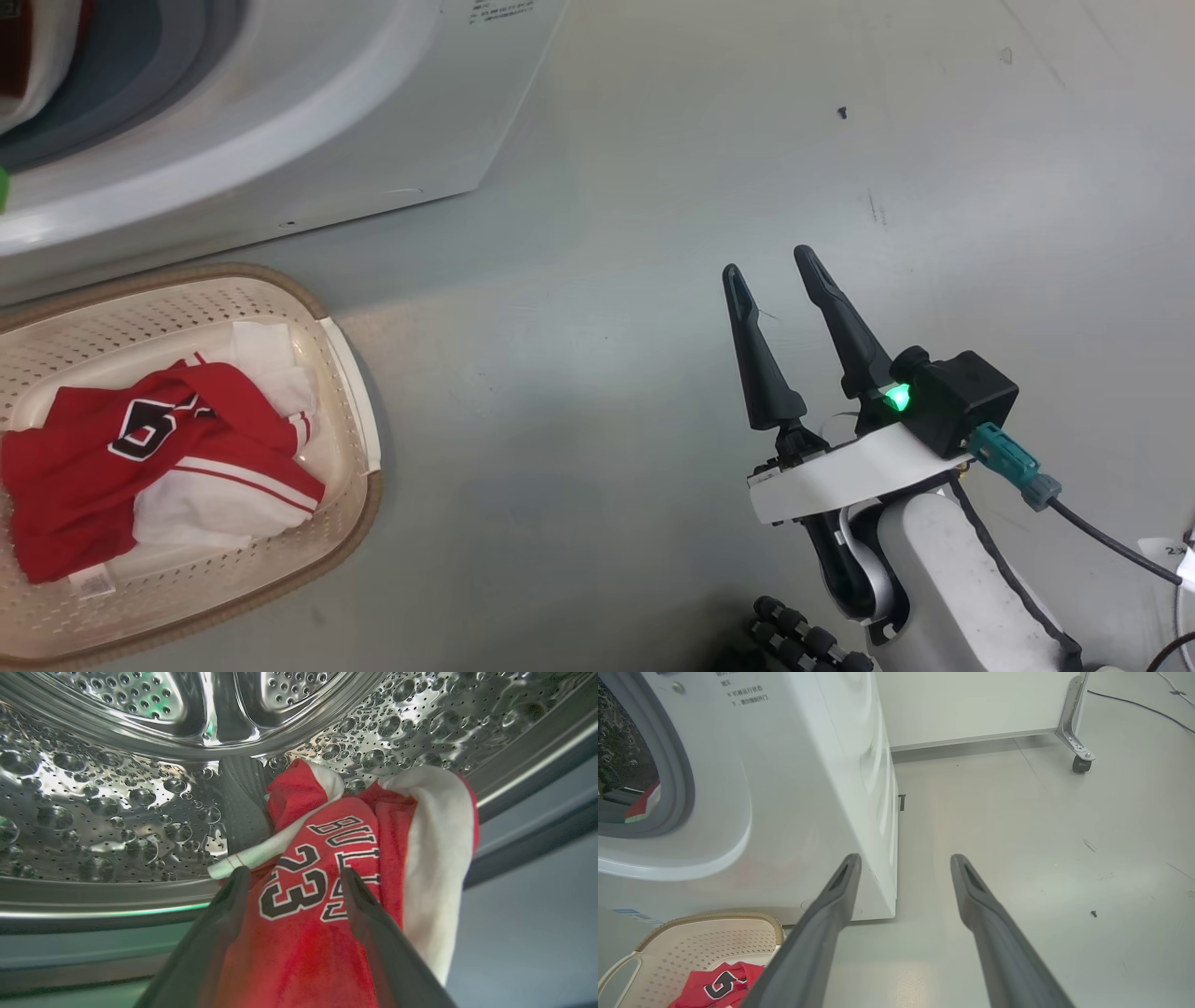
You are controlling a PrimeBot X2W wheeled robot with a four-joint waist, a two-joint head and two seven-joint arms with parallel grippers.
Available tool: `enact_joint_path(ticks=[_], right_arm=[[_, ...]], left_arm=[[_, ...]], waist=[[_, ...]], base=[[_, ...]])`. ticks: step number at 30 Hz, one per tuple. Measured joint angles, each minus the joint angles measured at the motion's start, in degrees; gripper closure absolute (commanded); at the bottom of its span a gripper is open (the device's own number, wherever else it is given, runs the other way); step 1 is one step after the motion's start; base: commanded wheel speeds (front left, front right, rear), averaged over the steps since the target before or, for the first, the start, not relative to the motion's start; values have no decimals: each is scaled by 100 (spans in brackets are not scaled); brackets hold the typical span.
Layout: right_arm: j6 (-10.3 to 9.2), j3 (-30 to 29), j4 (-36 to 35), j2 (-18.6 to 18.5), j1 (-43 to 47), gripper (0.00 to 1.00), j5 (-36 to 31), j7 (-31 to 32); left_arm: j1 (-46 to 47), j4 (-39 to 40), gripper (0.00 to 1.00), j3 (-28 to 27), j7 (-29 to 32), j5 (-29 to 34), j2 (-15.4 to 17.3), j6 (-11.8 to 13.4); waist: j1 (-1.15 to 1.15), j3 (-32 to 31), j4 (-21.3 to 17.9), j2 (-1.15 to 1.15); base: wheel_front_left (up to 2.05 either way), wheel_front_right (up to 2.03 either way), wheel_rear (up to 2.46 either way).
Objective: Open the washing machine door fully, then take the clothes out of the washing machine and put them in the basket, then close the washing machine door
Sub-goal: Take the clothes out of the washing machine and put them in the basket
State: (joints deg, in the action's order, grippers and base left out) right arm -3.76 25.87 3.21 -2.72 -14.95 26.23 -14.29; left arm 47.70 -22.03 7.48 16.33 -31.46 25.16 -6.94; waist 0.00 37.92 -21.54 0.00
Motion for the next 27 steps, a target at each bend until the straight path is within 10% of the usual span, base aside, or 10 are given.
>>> enact_joint_path(ticks=[25, 26, 27], right_arm=[[-146, 177, -16, 7, -191, 0, 107, 0], [-148, 179, -16, 7, -205, 0, 108, 0], [-154, 180, -16, 7, -215, 0, 112, 0]], left_arm=[[966, -727, 0, 583, 381, -289, 18, 0], [983, -748, 13, 601, 415, -335, 16, 0], [1000, -771, 58, 620, 428, -383, 16, 0]], waist=[[0, 183, -173, 0], [0, 185, -177, 0], [0, 186, -180, 0]], base=[[0, 0, 0], [0, 0, 0], [0, 0, 0]])
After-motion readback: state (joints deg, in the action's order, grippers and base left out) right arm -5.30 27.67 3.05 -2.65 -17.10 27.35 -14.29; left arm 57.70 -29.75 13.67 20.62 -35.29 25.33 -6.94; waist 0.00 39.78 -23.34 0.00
